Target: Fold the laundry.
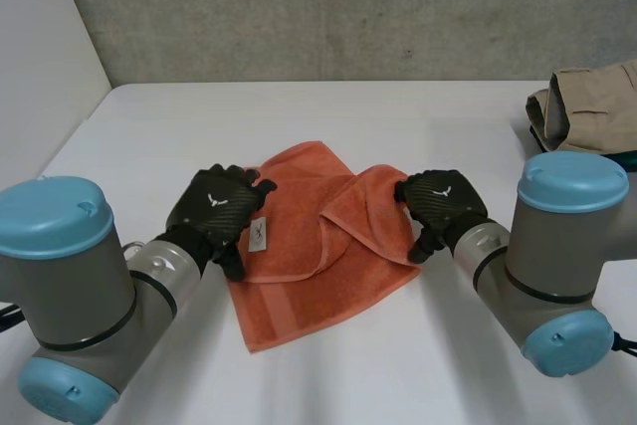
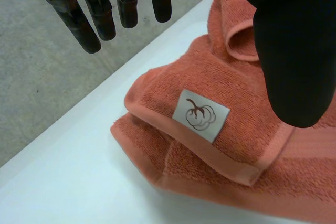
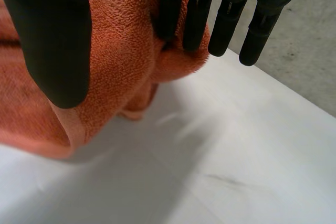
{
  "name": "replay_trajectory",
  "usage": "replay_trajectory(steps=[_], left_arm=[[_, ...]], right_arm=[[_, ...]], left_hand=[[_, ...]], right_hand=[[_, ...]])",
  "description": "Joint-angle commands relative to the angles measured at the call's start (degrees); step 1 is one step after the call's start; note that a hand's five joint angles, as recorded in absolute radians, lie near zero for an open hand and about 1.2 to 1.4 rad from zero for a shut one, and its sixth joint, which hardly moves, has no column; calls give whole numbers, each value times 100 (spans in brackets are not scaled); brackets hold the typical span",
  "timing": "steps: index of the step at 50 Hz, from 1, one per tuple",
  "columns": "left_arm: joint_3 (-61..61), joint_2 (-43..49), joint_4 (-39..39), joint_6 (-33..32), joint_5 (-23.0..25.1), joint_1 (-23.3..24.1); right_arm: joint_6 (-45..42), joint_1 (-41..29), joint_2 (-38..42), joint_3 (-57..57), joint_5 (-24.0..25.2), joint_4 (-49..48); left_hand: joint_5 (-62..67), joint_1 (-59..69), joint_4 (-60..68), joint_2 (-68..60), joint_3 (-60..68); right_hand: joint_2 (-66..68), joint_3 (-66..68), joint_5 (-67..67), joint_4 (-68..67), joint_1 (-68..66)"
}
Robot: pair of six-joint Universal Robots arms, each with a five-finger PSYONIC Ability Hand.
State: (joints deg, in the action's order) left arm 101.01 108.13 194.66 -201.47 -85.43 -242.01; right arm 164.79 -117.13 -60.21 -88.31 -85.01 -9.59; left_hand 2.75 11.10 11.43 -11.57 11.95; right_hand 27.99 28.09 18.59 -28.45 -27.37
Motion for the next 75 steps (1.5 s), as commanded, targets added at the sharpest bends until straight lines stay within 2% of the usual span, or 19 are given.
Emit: replay_trajectory(steps=[1,11,14,15,17,25,30,40,45,47,48,49,50,52,56,66,73,74,75], left_arm=[[-248,15,-174,213,0,-136],[-546,50,-579,889,255,-303],[-643,120,-587,934,281,-303],[-722,199,-613,978,290,-312],[-810,270,-631,1013,308,-320],[-1284,604,-1096,1522,316,-250],[-1828,1033,-1605,2452,334,-101],[-3015,1772,-2871,3754,518,399],[-3508,1984,-2925,4028,335,602],[-3684,2063,-2881,4107,36,611],[-3728,2072,-2855,4124,-78,602],[-3789,2063,-2785,4125,-288,576],[-3816,2046,-2767,4125,-377,559],[-3878,1967,-2767,4090,-509,515],[-3843,1379,-2829,3668,-536,330],[-4009,-475,-2566,2597,61,-179],[-4247,-399,-2564,1789,123,-215],[-4230,-328,-2608,1674,106,-206],[-4221,-241,-2652,1533,79,-189]], right_arm=[[817,-161,194,393,81,739],[1047,-100,721,762,72,1030],[950,-117,906,911,37,846],[897,-109,976,973,-7,706],[853,-91,994,991,-51,573],[704,-205,64,885,-51,274],[660,-521,-727,920,220,414],[212,-1127,-1142,1149,301,827],[-61,-1304,-1186,1149,248,959],[-105,-1286,-1221,1123,213,986],[-114,-1269,-1238,1114,195,977],[-157,-1225,-1273,1088,169,968],[-166,-1199,-1282,1079,151,977],[-202,-1120,-1309,1070,116,977],[-404,-768,-1379,1079,63,968],[-430,-101,-1608,1710,124,828],[-413,76,-1336,2212,309,774],[-395,50,-1161,2221,283,975],[-378,32,-1090,2204,248,1125]], left_hand=[[-275,-110,-143,157,-195],[-275,-110,-143,157,-195],[-275,-110,-143,157,-195],[-275,-110,-143,157,-195],[-275,-110,-143,157,-195],[-275,-110,-143,157,-195],[-275,-110,-143,157,-195],[-275,-110,-143,157,-195],[-275,-110,-143,157,-195],[1554,1718,1686,-1672,1633],[2562,2727,2694,-2680,2642],[4937,5102,5069,-5055,5016],[5977,6141,6109,-6094,6056],[6723,6888,6855,-6841,6802],[6725,6890,6857,-6843,6805],[6725,6890,6857,-6843,6805],[6725,6890,6857,-6843,6805],[6725,6890,6857,-6843,6805],[6725,6890,6857,-6843,6805]], right_hand=[[-100,-109,-160,145,37],[-304,-313,-364,349,242],[1106,1096,1045,-1060,-1168],[3226,3216,3166,-3180,-3288],[5193,5183,5133,-5147,-5255],[5201,5191,5141,-5155,-5263],[5201,5191,5141,-5155,-5263],[5201,5191,5141,-5155,-5263],[5201,5191,5141,-5155,-5263],[5201,5191,5141,-5155,-5263],[5201,5191,5141,-5155,-5263],[5201,5191,5141,-5155,-5263],[5201,5191,5141,-5155,-5263],[5201,5191,5141,-5155,-5263],[5201,5191,5141,-5155,-5263],[5201,5191,5141,-5155,-5263],[5201,5191,5141,-5155,-5263],[4899,4889,4839,-4853,-4961],[3780,3770,3720,-3735,-3842]])
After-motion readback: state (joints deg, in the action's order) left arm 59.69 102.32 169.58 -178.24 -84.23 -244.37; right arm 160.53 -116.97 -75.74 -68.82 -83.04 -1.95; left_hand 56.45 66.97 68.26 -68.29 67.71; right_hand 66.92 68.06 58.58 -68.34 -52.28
